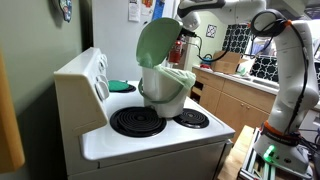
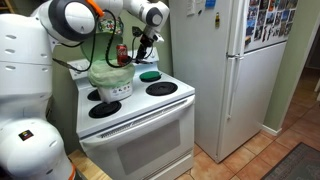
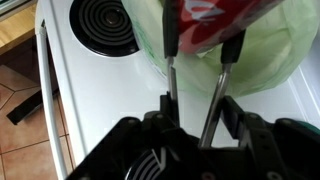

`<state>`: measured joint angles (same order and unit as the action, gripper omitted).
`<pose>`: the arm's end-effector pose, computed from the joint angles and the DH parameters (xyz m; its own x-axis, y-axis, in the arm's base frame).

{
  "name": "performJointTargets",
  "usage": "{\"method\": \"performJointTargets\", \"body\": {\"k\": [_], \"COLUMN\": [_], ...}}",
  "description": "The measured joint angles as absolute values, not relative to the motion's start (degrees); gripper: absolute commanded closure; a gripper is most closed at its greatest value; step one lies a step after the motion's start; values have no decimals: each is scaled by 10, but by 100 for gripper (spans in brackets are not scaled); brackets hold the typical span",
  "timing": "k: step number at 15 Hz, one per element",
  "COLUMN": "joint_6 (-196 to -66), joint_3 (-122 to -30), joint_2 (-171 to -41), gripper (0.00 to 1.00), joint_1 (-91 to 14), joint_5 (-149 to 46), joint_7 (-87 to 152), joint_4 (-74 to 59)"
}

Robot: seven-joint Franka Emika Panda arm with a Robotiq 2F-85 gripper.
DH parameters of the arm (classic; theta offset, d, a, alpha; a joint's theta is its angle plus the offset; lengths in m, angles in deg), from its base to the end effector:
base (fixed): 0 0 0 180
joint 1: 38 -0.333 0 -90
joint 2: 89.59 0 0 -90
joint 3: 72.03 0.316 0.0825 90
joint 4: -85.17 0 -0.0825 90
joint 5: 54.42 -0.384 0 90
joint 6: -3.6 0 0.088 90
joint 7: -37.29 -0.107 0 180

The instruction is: Use the clipper to move the soda can from the stove into the waste bin

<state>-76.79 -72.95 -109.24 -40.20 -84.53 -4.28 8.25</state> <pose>0.6298 0.0760 0.5294 0.6942 -0.4981 -0.5196 -0.6653 -0.7195 -0.1990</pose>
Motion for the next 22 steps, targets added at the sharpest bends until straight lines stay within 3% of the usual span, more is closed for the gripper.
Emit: {"method": "performJointTargets", "body": {"k": [6, 11, 12, 13, 16, 17, 18, 19, 20, 21, 22], "joint_6": [-779, -781, -781, -781, -781, -781, -781, -781, -781, -781, -781], "joint_3": [-721, -718, -717, -716, -716, -716, -716, -716, -716, -716, -716], "joint_2": [-1115, -1129, -1132, -1134, -1137, -1138, -1139, -1140, -1141, -1142, -1143], "gripper": [71, 66, 61, 49, 47, 40, 50, 67, 68, 29, 22], "joint_1": [-413, -419, -419, -419, -420, -420, -420, -420, -420, -420, -420], "joint_5": [-831, -820, -819, -818, -818, -818, -818, -818, -818, -818, -818], "joint_7": [-50, -54, -54, -54, -55, -55, -55, -55, -55, -55, -56], "joint_4": [109, 126, 130, 132, 135, 136, 138, 141, 143, 144, 145]}}
